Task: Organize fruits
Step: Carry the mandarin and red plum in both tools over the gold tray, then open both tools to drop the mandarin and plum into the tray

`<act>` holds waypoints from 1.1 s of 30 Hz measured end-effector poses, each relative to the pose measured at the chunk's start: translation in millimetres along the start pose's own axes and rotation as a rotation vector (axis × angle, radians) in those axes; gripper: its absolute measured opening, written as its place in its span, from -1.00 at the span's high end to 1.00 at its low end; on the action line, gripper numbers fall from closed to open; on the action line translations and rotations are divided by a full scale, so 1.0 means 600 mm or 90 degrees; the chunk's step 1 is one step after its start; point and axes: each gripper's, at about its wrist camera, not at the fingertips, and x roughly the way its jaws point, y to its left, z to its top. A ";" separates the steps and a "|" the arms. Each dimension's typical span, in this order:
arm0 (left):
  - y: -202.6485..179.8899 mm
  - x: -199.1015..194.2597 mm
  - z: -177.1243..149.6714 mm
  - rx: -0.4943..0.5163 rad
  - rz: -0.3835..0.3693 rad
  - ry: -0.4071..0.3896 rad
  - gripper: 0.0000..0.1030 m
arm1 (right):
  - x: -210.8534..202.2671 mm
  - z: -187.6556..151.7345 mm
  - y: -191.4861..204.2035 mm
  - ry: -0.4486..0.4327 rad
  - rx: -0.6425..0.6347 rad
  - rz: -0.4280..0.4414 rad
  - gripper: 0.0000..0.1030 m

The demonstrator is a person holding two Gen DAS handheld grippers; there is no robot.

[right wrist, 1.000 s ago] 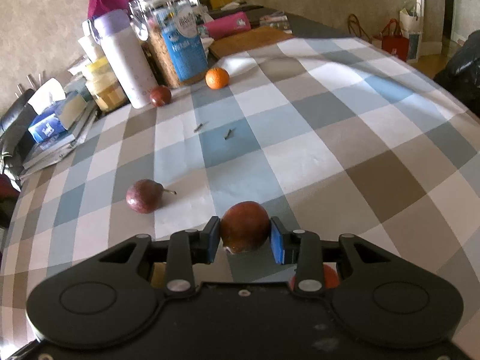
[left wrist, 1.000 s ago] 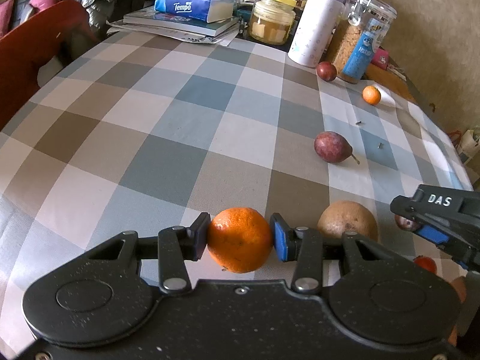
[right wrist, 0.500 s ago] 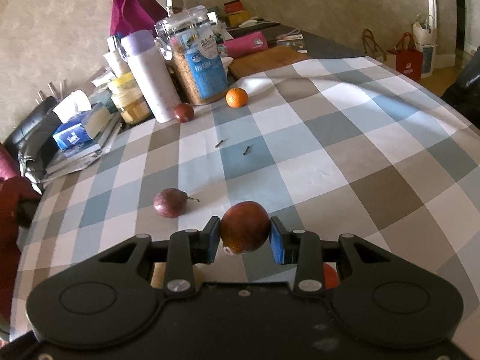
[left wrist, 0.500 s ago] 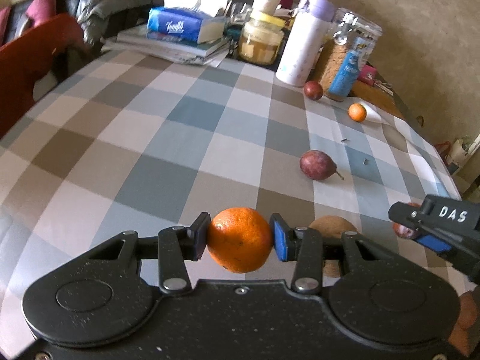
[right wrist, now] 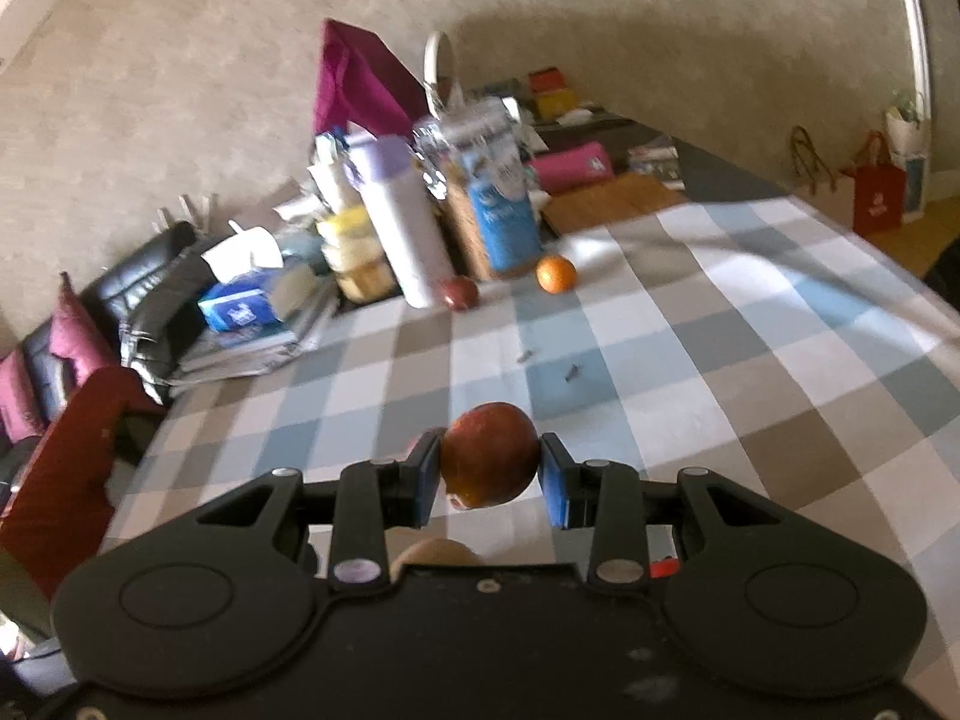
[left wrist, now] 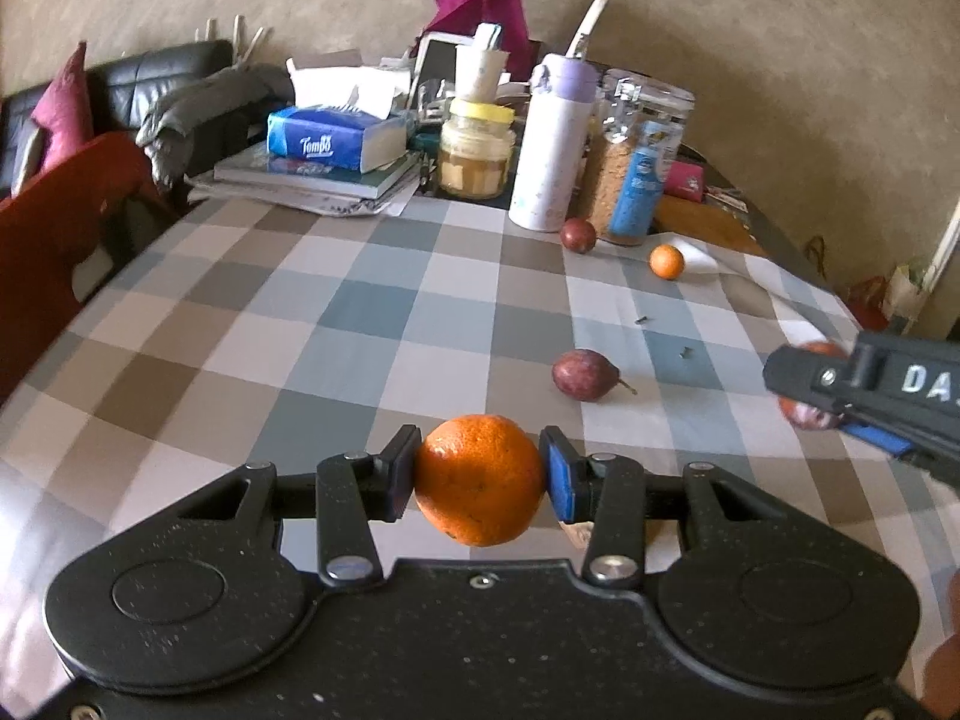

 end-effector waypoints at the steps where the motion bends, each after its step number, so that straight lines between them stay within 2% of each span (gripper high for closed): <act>1: -0.004 -0.011 0.001 0.011 0.005 0.003 0.02 | -0.013 0.001 -0.001 -0.006 -0.001 0.009 0.28; 4: -0.012 -0.039 0.001 0.031 -0.007 0.018 0.01 | -0.054 0.002 -0.005 -0.015 -0.003 0.028 0.28; 7: -0.020 -0.059 -0.005 0.050 -0.017 0.066 0.01 | -0.091 -0.005 -0.017 -0.015 -0.001 0.042 0.28; 13: -0.027 -0.082 -0.041 0.070 -0.024 0.146 0.01 | -0.142 -0.039 -0.046 0.043 0.004 0.028 0.28; 17: -0.032 -0.100 -0.074 0.083 -0.040 0.167 0.01 | -0.167 -0.078 -0.071 0.071 0.013 0.015 0.28; 23: -0.040 -0.121 -0.111 0.090 -0.064 0.173 0.01 | -0.198 -0.134 -0.109 0.078 0.037 -0.024 0.28; 33: -0.051 -0.132 -0.153 0.106 -0.069 0.186 0.01 | -0.209 -0.177 -0.127 0.111 0.031 -0.037 0.28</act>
